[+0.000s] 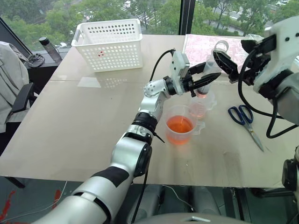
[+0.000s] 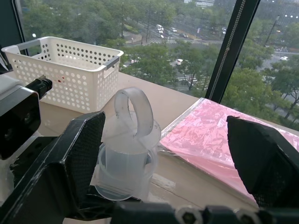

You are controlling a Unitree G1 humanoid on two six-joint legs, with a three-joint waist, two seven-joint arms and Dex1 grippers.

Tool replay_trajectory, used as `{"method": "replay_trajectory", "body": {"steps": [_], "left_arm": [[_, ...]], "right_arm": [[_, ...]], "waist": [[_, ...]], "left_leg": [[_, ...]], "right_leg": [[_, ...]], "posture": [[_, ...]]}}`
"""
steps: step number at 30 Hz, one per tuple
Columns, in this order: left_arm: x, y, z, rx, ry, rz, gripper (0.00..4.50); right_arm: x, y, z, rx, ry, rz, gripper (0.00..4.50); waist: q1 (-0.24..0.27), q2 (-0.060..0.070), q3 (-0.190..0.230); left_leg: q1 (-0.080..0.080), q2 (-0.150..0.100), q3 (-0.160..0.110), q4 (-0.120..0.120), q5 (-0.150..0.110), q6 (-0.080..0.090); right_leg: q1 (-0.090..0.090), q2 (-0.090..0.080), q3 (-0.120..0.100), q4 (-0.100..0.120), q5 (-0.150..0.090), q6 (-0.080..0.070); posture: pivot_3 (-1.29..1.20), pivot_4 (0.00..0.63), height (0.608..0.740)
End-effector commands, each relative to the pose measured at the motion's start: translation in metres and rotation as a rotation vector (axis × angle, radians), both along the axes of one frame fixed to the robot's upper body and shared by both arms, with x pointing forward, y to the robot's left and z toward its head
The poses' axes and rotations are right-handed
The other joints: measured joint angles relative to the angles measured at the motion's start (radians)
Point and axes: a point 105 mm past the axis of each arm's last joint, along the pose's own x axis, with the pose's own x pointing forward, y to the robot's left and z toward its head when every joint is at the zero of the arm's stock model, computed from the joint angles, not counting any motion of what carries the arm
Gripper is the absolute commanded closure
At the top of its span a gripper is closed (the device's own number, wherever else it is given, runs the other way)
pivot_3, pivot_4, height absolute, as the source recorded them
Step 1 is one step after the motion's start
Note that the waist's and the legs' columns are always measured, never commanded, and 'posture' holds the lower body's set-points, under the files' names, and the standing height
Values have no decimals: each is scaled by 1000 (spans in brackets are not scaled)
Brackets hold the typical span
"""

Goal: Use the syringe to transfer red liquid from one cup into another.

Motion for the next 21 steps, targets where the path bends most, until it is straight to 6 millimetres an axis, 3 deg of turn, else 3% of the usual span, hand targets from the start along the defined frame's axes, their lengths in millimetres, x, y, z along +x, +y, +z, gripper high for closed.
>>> {"method": "replay_trajectory", "body": {"steps": [1,8,17,18,21], "left_arm": [[-4,-4,-3,-6,6,-15,3030],[-6,-6,-5,6,4,-21,3030],[-10,-7,-9,22,-6,-44,3030],[-11,-7,-9,21,-4,-45,3030],[-12,-7,-8,11,2,-53,3030]], "right_arm": [[-9,-2,15,7,-68,-17,46],[-5,-9,14,5,-60,-56,46],[5,13,3,-87,-31,-4,4149],[5,15,1,-100,-27,5,4481],[7,22,-7,-157,-10,25,4481]], "waist": [[-2,0,0],[-4,0,0],[-6,2,-2],[-5,2,-2],[-5,4,-5]], "left_leg": [[0,0,0,0,0,0],[0,-1,0,0,0,0],[1,-2,0,0,0,0],[1,-2,0,1,0,0],[1,-3,0,1,0,0]], "right_leg": [[0,0,0,0,0,0],[0,-1,0,1,0,0],[0,-2,-1,3,0,0],[0,-2,-1,3,0,0],[0,-3,-1,3,0,0]], "posture": [[0,150,740],[0,150,740],[0,150,740],[0,150,740],[0,150,740]]}}
